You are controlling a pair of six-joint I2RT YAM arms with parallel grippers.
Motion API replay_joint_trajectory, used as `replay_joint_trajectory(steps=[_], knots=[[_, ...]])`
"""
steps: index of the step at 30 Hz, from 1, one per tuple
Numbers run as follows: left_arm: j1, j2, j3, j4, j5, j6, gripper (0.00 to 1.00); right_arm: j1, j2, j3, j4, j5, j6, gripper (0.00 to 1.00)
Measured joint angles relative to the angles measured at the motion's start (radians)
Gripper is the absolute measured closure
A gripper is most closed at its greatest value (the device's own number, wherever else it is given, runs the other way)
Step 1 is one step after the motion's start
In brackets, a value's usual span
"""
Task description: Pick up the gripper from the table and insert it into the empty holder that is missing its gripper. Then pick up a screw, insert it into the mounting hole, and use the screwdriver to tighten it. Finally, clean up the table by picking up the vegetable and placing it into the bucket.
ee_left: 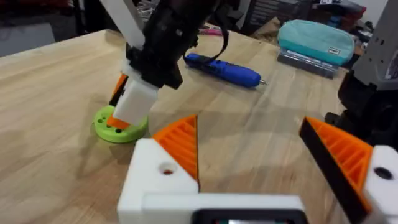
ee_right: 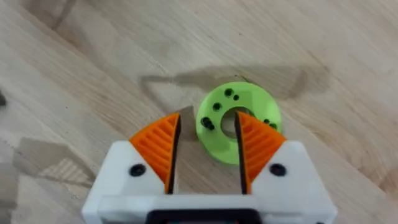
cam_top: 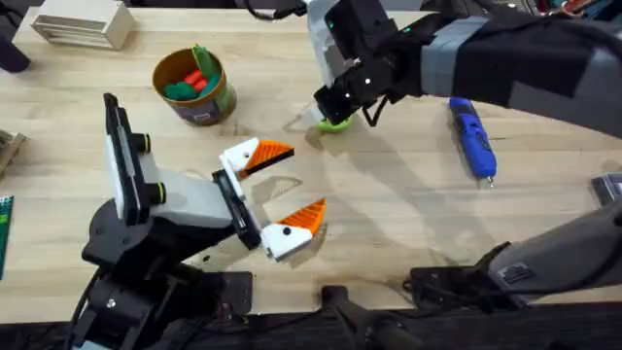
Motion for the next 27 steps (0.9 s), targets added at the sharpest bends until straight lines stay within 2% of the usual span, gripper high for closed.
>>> replay_joint_trajectory(steps=[7, 8, 12, 20, 27], knots=[[0.0, 0.0, 0.0, 0.0, 0.0, 0.0, 0.014, 0.0, 0.043, 0.0, -0.003, 0.002, 0.0, 0.652], [0.0, 0.0, 0.0, 0.0, 0.0, 0.0, 0.014, 0.0, 0.043, 0.0, -0.005, 0.002, 0.0, 0.731], [0.0, 0.0, 0.0, 0.0, 0.0, 0.0, 0.014, 0.0, 0.043, 0.0, -0.005, 0.002, 0.0, 0.766], [0.0, 0.0, 0.0, 0.0, 0.0, 0.0, 0.014, 0.0, 0.065, 0.0, -0.002, -0.003, -0.003, 0.959], [0.0, 0.0, 0.0, 0.0, 0.0, 0.0, 0.014, 0.0, 0.064, 0.0, -0.002, -0.003, -0.008, 0.99]])
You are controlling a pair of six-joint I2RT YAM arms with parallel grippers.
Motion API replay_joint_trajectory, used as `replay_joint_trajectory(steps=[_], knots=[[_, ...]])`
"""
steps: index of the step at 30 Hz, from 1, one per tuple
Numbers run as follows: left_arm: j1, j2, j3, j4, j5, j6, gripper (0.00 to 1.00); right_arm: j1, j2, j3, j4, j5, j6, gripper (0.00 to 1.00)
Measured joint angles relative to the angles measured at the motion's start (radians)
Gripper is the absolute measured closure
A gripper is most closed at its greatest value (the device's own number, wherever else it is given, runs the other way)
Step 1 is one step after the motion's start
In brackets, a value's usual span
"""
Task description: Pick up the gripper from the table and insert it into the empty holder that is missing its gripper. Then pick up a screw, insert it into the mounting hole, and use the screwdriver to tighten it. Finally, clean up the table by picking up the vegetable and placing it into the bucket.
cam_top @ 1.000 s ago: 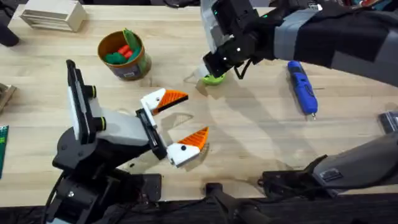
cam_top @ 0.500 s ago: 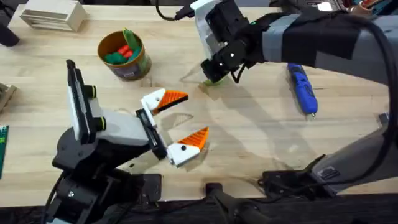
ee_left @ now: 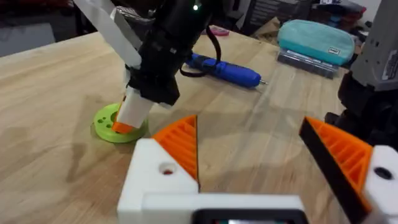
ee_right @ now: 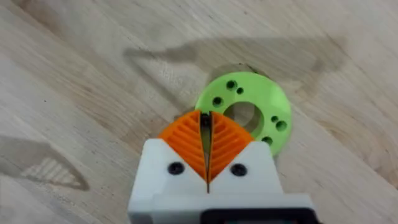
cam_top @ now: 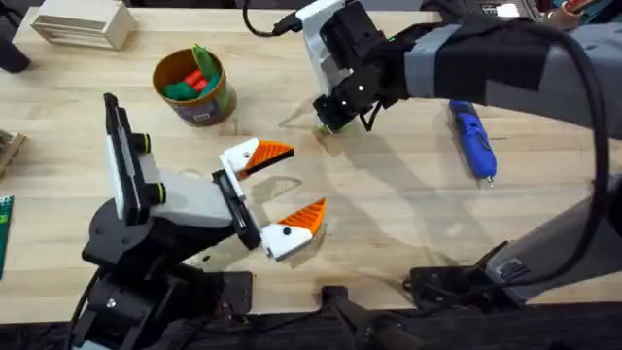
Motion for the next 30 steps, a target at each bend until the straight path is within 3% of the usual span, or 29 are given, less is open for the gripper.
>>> replay_joint_trajectory(steps=[6, 19, 26, 30], knots=[[0.0, 0.0, 0.0, 0.0, 0.0, 0.0, 0.014, 0.0, -0.004, 0.0, -0.005, 0.0, -0.019, 0.993], [0.0, 0.0, 0.0, 0.0, 0.0, 0.0, 0.014, 0.002, -0.218, 0.085, -0.173, 0.0, -0.025, 0.994], [0.0, 0.0, 0.0, 0.0, 0.0, 0.0, 0.013, 0.058, -0.24, 0.285, -0.498, 0.0, -0.023, 0.994], [0.0, 0.0, 0.0, 0.0, 0.0, 0.0, 0.014, 0.133, -0.241, 0.418, -0.588, -0.003, -0.012, 0.994]])
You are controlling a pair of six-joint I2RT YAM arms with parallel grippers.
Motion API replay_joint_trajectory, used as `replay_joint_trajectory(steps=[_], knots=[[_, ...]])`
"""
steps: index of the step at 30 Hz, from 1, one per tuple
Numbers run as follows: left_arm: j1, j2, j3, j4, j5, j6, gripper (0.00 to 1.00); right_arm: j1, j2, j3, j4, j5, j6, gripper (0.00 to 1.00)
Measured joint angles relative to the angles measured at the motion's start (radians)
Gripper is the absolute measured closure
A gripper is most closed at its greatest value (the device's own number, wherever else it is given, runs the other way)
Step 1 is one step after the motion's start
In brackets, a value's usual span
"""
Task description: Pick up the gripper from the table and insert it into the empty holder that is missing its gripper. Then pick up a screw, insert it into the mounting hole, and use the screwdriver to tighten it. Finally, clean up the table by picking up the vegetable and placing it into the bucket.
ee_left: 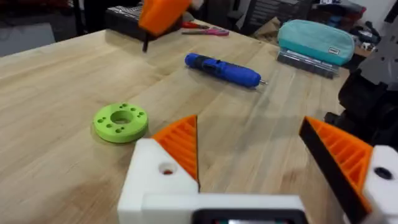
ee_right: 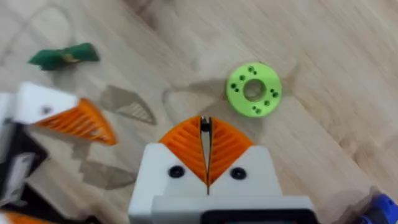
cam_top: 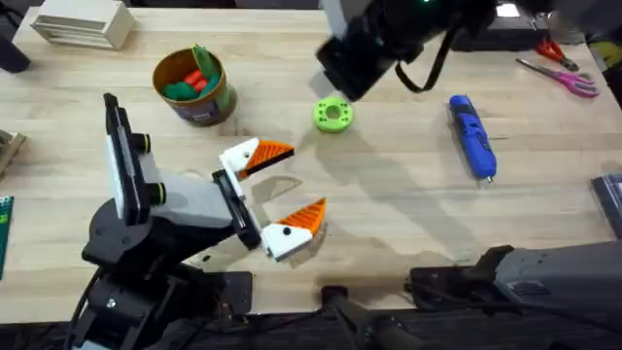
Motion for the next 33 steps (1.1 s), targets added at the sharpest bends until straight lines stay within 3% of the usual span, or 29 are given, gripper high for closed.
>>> replay_joint_trajectory(steps=[4, 12, 22, 33], knots=[[0.0, 0.0, 0.0, 0.0, 0.0, 0.0, 0.014, 0.09, -0.007, 0.071, -0.001, -0.054, 0.018, 0.994], [0.0, 0.0, 0.0, 0.0, 0.001, 0.0, 0.014, 0.222, -0.003, 0.079, -0.004, -0.113, 0.065, 0.994], [0.0, 0.0, 0.0, 0.0, 0.001, 0.0, 0.013, 0.288, 0.058, 0.079, 0.001, -0.119, 0.122, 0.994], [0.0, 0.0, 0.0, 0.0, 0.001, 0.0, 0.014, 0.299, 0.064, 0.079, 0.015, -0.122, 0.142, 0.994]])
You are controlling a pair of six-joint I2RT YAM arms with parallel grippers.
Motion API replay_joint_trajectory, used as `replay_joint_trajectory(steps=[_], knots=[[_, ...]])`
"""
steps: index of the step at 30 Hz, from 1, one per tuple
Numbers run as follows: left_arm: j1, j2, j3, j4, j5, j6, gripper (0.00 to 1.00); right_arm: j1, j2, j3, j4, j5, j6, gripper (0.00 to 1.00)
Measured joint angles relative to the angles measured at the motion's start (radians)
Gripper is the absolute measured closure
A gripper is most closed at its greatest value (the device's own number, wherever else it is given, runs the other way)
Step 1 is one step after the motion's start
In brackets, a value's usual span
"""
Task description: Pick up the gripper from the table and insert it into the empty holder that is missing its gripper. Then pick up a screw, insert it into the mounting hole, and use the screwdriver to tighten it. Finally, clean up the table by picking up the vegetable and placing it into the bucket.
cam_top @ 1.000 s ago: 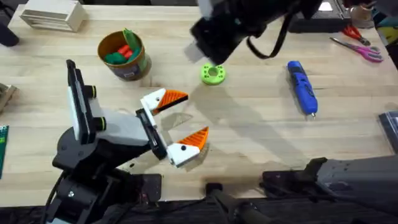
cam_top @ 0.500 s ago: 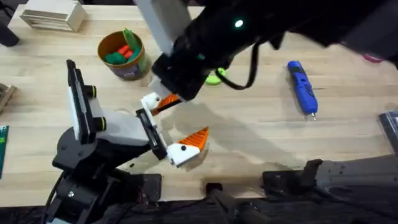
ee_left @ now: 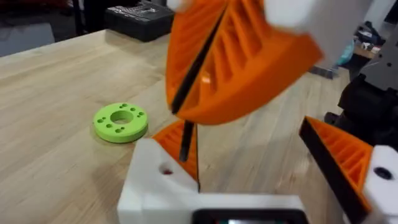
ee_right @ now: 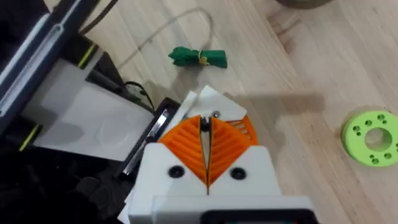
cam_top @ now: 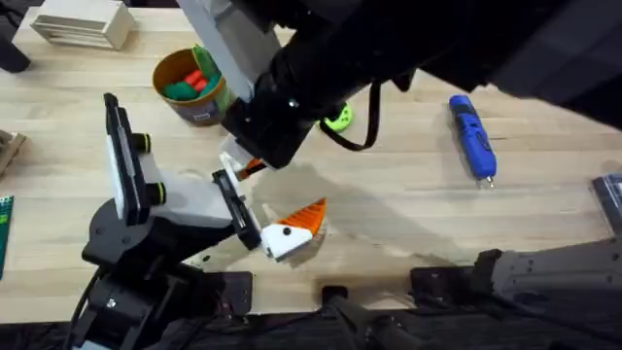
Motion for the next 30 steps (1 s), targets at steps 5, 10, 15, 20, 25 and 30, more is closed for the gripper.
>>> replay_joint_trajectory(steps=[5, 10, 15, 20, 25, 30], knots=[[0.0, 0.0, 0.0, 0.0, 0.0, 0.0, 0.013, 0.0, 0.0, 0.0, 0.001, 0.0, 0.004, 0.994], [0.0, 0.0, 0.0, 0.0, 0.0, 0.0, 0.014, 0.0, 0.009, 0.0, 0.002, 0.0, 0.005, 0.994], [0.0, 0.0, 0.0, 0.0, 0.0, 0.0, 0.014, 0.0, 0.038, 0.0, 0.001, 0.027, 0.014, 0.994], [0.0, 0.0, 0.0, 0.0, 0.0, 0.0, 0.014, 0.0, 0.038, 0.0, 0.0, 0.034, 0.015, 0.994], [0.0, 0.0, 0.0, 0.0, 0.0, 0.0, 0.014, 0.0, 0.038, 0.0, 0.0, 0.036, 0.014, 0.994], [0.0, 0.0, 0.0, 0.0, 0.0, 0.0, 0.014, 0.0, 0.039, 0.0, -0.004, 0.058, 0.014, 0.994]])
